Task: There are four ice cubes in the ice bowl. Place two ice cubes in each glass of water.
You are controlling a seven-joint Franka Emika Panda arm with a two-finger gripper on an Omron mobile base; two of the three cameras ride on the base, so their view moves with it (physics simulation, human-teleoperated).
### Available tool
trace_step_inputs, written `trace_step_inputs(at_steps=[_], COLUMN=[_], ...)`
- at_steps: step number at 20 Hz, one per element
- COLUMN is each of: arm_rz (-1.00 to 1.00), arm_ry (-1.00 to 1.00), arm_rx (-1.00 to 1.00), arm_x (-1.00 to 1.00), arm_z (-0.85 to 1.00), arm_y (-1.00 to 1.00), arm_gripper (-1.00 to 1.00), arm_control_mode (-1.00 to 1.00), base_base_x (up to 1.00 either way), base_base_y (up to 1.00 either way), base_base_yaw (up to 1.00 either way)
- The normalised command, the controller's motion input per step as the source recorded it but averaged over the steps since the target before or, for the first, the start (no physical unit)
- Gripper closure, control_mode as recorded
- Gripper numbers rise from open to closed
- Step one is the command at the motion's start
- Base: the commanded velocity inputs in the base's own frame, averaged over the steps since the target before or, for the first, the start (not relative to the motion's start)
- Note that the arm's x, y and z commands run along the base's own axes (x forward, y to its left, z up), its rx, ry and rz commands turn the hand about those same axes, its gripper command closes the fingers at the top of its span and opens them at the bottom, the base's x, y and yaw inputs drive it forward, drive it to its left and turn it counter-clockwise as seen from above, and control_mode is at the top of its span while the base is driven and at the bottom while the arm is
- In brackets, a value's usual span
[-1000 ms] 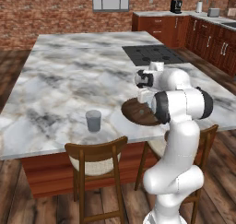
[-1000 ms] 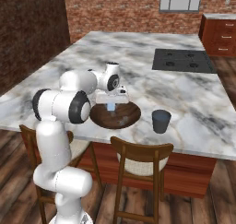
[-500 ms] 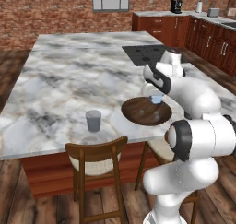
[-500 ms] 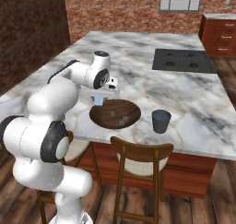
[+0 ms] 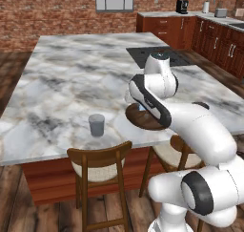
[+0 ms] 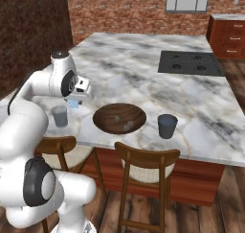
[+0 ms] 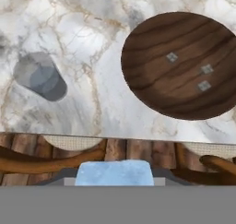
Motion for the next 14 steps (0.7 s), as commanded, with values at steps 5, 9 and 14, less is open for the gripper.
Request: trace_step_inputs(at_steps=[5,9,14], arm_rz=[-0.04,0.00,0.00], arm_ry=[0.14,0.09,0.05], arm_rx=[-0.02,0.00,0.00], arm_x=[0.12,0.35,0.27], arm_z=[0.01,-0.04,-0.08], arm_y=[0.67,0.71,0.60], arm_gripper=[1.00,1.00,1.00], arm_control_mode=[-1.00,-1.00,-1.00], base_base_x=[0.00,0.00,0.00], base_base_y=[0.00,0.00,0.00], base_base_yaw=[0.00,0.00,0.00])
